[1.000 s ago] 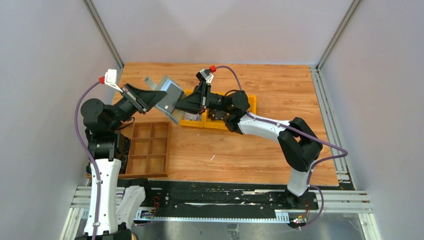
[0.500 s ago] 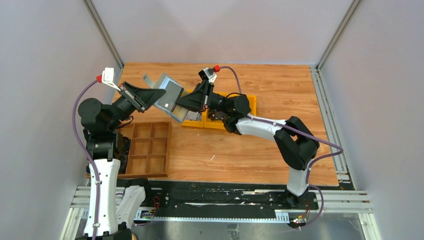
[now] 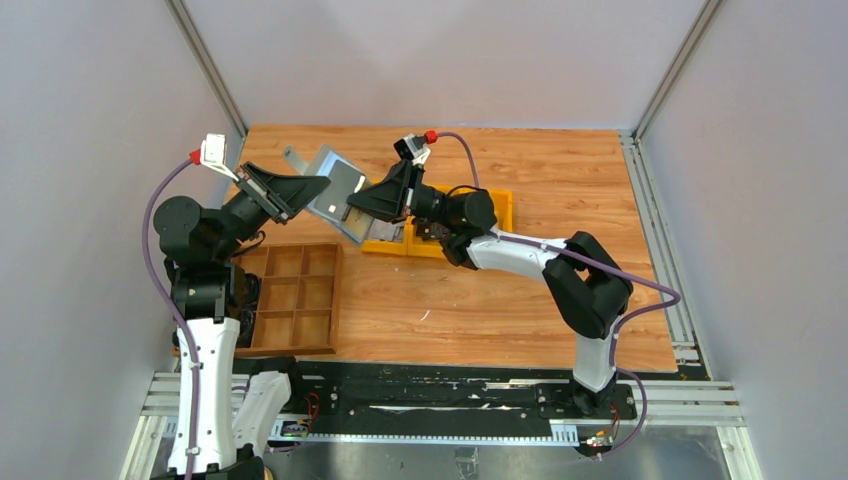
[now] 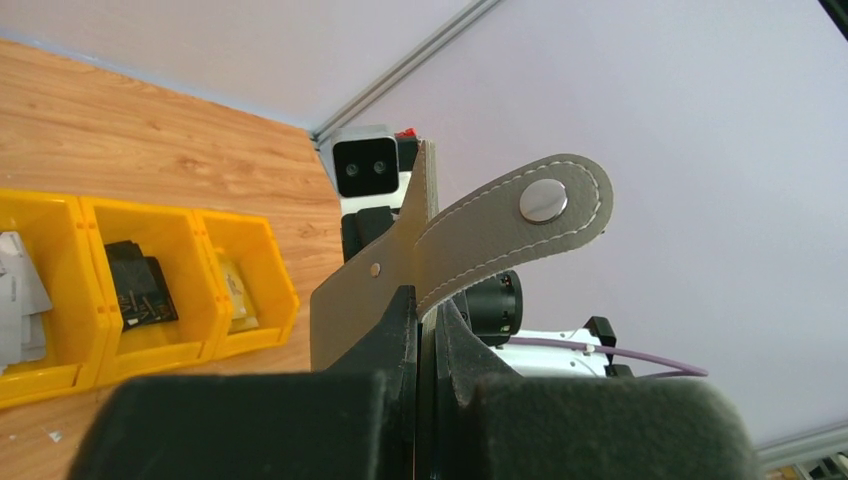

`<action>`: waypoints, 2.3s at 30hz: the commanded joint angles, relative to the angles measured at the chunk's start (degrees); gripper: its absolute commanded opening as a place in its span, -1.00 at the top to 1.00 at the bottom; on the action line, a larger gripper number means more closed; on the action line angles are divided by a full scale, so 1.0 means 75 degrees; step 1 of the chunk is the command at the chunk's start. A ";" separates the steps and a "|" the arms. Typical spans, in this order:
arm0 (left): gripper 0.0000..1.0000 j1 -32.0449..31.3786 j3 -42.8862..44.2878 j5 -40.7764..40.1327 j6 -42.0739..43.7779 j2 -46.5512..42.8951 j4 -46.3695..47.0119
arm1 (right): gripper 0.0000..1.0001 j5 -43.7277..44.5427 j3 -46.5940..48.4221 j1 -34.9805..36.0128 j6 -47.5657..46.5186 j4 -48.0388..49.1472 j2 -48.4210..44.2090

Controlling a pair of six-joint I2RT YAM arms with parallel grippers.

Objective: Take the credit cards out of the card holder
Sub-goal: Remove the credit card from the card holder, then place the credit card in the storage box.

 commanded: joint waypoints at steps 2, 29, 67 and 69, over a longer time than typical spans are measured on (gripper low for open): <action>1.00 0.0095 0.0210 0.0058 0.0008 -0.0026 0.0013 | 1.00 0.0179 -0.0035 0.0133 -0.0064 0.0613 -0.0198; 1.00 0.0260 0.0323 0.0156 -0.0099 0.0082 0.0154 | 0.94 0.0044 -0.0096 0.0112 -0.0168 0.0378 -0.0368; 1.00 0.0390 0.1405 0.0349 0.5144 0.0740 -0.3387 | 1.00 -0.0494 0.0484 -0.3032 -0.9232 -1.3211 -0.1503; 1.00 0.0390 0.1285 0.0577 0.5026 0.0704 -0.3292 | 1.00 -0.0145 0.0703 -0.3004 -0.9468 -1.3537 -0.1214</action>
